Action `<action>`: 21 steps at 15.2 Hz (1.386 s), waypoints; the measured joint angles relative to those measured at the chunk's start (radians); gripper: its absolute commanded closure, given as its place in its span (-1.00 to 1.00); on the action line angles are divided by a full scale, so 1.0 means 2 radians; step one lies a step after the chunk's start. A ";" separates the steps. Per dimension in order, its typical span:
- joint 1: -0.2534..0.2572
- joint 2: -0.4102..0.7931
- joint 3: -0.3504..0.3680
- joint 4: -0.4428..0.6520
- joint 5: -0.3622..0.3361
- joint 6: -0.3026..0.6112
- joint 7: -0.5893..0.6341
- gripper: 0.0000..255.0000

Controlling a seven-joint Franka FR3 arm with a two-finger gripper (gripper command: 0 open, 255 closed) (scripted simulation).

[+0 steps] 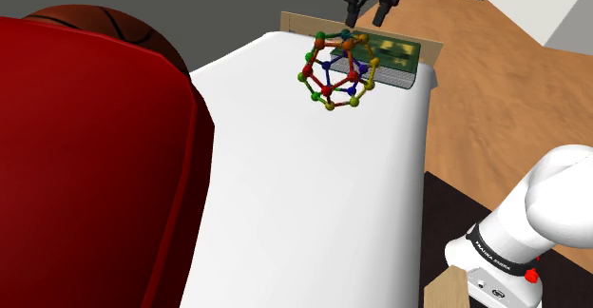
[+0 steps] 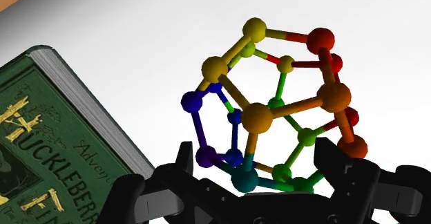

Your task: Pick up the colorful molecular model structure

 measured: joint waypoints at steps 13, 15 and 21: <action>0.001 -0.005 0.003 -0.049 0.000 0.049 0.001 1.00; 0.001 -0.006 0.003 -0.049 0.000 0.049 0.001 1.00; 0.001 -0.002 0.003 -0.038 -0.001 0.041 0.002 1.00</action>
